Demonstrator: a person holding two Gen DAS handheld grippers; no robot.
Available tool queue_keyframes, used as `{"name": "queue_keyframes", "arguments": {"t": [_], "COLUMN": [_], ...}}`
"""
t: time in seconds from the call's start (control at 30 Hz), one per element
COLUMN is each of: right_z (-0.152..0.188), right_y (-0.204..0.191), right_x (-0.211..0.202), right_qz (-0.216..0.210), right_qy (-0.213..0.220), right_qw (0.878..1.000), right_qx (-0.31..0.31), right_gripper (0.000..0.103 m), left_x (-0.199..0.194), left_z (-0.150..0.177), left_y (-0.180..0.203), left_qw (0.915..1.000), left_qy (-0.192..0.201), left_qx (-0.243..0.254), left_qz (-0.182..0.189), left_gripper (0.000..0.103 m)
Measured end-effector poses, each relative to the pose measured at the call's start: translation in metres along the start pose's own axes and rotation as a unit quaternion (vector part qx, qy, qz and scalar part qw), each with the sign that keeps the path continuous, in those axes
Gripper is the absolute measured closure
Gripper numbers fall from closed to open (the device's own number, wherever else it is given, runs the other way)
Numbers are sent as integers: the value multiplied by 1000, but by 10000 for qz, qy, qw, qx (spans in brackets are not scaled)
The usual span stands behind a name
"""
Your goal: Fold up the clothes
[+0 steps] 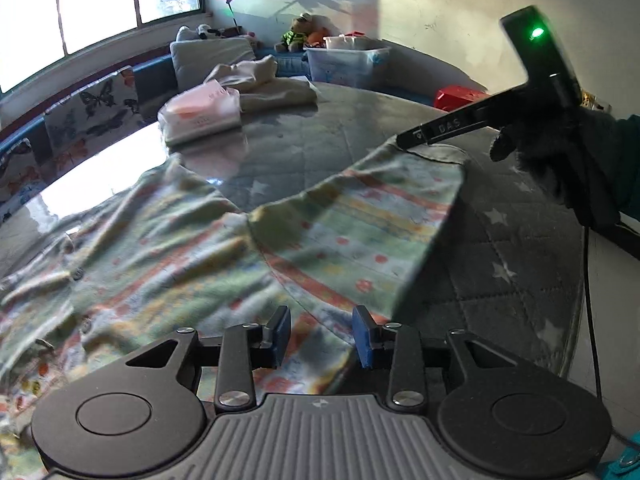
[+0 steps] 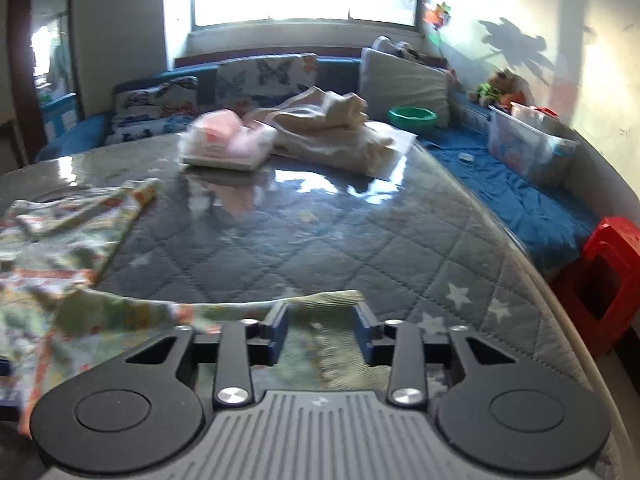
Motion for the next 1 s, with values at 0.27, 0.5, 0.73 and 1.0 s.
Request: {"name": "queue_keyframes", "arguments": {"t": [0.27,0.5,0.73,1.0], "right_z": [18,15,19,23], "right_y": [1,-21,-71,-143], "right_x": [-3,-23,-35,-43], "right_qz": [-72,-413,-1052,-1617], "right_qy": [-238,-98,-67,35], "right_qw": [9996,9991,9934,9778], "right_qx": [165,-56,-449,-1334], "right_gripper": [64,51,42,42], "left_x": [-4,-33,-62,-73], "left_z": [2,1,19,51], "left_y": [2,-21,-65,-83], "left_qw": [9999,9990,9946,9913], "left_qy": [-3,229,220,25], "left_qx": [-51,-357,-750,-1025], "left_qz": [122,-139,-677,-825], "left_gripper": [65,55,51,51]}}
Point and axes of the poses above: each gripper's, at about its wrist camera, not at the fingertips, and x roughly the way its jaws point, y to its right, z to its underside, the point moved 3 cm from there along x, roughly the way its jaws point, and after that the axes turned 2 degrees about -x, right-handed, at the moved point
